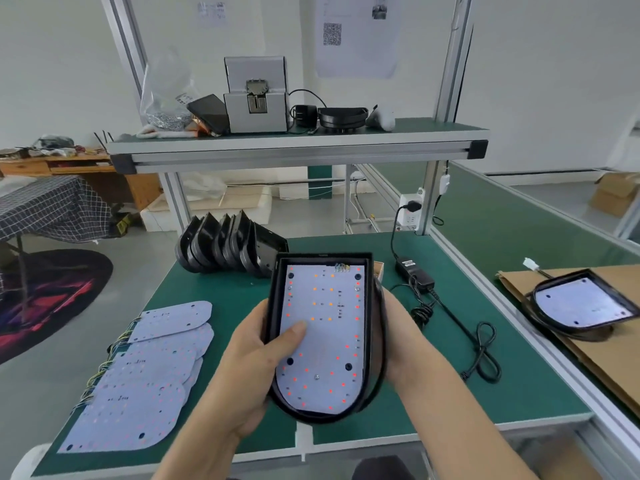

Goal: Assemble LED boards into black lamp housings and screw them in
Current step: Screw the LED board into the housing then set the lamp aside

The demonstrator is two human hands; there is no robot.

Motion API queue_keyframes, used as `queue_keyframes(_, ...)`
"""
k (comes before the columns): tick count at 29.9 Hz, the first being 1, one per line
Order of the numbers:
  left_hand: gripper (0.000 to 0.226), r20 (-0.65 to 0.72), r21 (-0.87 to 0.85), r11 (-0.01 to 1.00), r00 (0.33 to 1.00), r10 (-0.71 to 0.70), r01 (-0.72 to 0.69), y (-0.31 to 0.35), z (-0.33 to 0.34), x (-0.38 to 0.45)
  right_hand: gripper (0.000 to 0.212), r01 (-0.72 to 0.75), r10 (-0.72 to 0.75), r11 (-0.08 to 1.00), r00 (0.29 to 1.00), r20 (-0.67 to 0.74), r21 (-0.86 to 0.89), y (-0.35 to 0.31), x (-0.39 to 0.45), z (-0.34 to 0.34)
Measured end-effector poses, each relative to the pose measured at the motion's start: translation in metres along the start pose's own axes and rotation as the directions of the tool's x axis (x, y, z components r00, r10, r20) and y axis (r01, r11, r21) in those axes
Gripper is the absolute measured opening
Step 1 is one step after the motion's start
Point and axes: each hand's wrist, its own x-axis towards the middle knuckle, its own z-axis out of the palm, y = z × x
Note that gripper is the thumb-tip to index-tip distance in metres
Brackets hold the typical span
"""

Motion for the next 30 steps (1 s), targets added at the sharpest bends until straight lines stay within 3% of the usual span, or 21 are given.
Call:
queue_keyframes(3, 0.023, -0.033, 0.062, 0.995, 0.997, 0.075, -0.072, -0.006, 0.005, 0.006, 0.031, 0.023, -0.025, 0.999, 0.999, 0.046, 0.033, -0.006, -0.015, -0.014)
queue_keyframes(7, 0.021, -0.121, 0.065, 0.987, 0.98, 0.155, -0.148, -0.006, 0.012, 0.017, 0.044, 0.148, -0.149, 0.975, 0.989, -0.01, 0.168, -0.003, -0.034, -0.047)
queue_keyframes(9, 0.021, -0.11, 0.176, 0.969, 0.975, 0.193, -0.172, -0.003, 0.019, 0.023, 0.049, 0.212, -0.211, 0.977, 0.976, -0.047, 0.013, 0.006, -0.049, -0.052)
queue_keyframes(11, 0.019, -0.049, 0.351, 0.919, 0.977, 0.209, -0.179, -0.002, 0.032, 0.028, 0.04, 0.308, -0.324, 0.91, 0.946, -0.013, -0.279, 0.015, -0.063, -0.048)
queue_keyframes(12, 0.02, -0.023, 0.41, 0.893, 0.977, 0.214, -0.186, -0.004, 0.042, 0.03, 0.036, 0.351, -0.386, 0.853, 0.922, -0.016, -0.386, 0.02, -0.067, -0.048)
queue_keyframes(14, 0.022, 0.021, 0.478, 0.856, 0.977, 0.212, -0.197, -0.007, 0.063, 0.034, 0.028, 0.412, -0.519, 0.796, 0.842, -0.15, -0.443, 0.025, -0.064, -0.051)
queue_keyframes(18, 0.014, 0.172, 0.462, 0.865, 0.977, 0.129, -0.195, -0.008, 0.111, 0.048, 0.021, 0.523, -0.548, 0.83, 0.697, -0.463, -0.194, 0.027, -0.057, -0.075)
queue_keyframes(23, 0.062, 0.379, 0.226, 0.974, 0.921, -0.09, 0.002, -0.02, 0.167, 0.069, 0.027, 0.666, -0.542, 0.744, 0.547, -0.638, -0.061, 0.006, -0.062, -0.124)
queue_keyframes(26, 0.048, 0.433, 0.194, 0.979, 0.891, -0.14, 0.06, -0.04, 0.202, 0.084, 0.031, 0.696, -0.536, 0.714, 0.473, -0.699, -0.077, -0.017, -0.067, -0.156)
queue_keyframes(28, 0.029, 0.432, 0.245, 0.969, 0.896, -0.1, -0.01, -0.054, 0.232, 0.096, 0.035, 0.697, -0.54, 0.703, 0.393, -0.744, -0.142, -0.032, -0.072, -0.178)
queue_keyframes(30, 0.03, 0.445, 0.278, 0.959, 0.892, -0.082, -0.05, -0.064, 0.262, 0.108, 0.037, 0.705, -0.512, 0.694, 0.342, -0.788, -0.145, -0.044, -0.077, -0.201)
